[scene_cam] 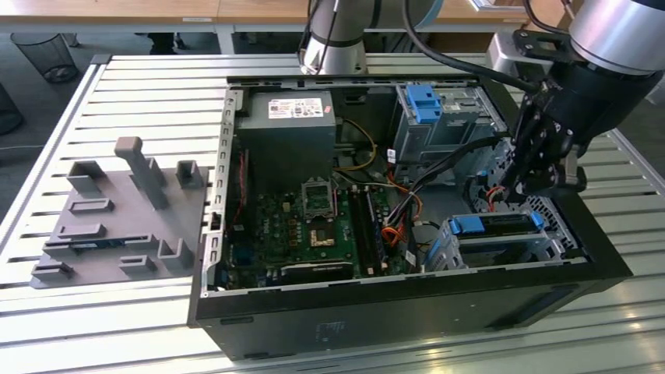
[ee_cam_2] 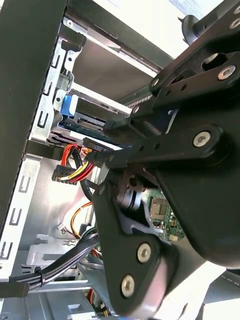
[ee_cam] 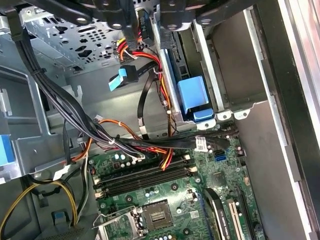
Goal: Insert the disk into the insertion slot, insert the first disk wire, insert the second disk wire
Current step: 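Insert the first disk wire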
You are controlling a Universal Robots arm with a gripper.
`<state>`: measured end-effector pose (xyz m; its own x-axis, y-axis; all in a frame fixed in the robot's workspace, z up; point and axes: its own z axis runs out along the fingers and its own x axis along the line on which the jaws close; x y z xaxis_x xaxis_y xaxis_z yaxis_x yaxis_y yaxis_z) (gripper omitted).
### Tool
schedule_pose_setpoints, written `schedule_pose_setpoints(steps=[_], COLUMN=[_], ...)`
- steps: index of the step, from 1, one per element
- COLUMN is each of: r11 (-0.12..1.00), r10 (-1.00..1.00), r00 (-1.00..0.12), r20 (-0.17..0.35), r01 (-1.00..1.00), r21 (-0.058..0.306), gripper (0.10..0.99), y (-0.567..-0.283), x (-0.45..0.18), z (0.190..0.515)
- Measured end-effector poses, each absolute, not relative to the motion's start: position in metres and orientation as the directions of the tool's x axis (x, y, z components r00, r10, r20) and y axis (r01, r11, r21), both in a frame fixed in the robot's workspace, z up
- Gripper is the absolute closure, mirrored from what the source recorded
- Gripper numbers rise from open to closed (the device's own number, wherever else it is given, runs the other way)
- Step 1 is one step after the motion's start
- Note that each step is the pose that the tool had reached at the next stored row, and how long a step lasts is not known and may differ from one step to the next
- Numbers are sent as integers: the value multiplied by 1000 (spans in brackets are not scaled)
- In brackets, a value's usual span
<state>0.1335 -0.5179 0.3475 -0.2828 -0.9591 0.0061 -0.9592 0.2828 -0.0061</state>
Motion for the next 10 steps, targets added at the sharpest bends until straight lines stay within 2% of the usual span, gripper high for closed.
schedule_pose_setpoints(steps=[1,2,3,5,10], r11=[283,283,283,283,222], r10=[-959,-959,-959,-959,-975], r00=[-283,-283,-283,-283,-223], r20=[8,12,16,17,17], r01=[-959,-959,-959,-959,-975], r21=[-7,-8,-9,-9,-9], gripper=[773,835,835,922,922], y=[-517,-517,-516,-516,-515], x=[134,134,134,134,134], z=[347,347,347,347,347])
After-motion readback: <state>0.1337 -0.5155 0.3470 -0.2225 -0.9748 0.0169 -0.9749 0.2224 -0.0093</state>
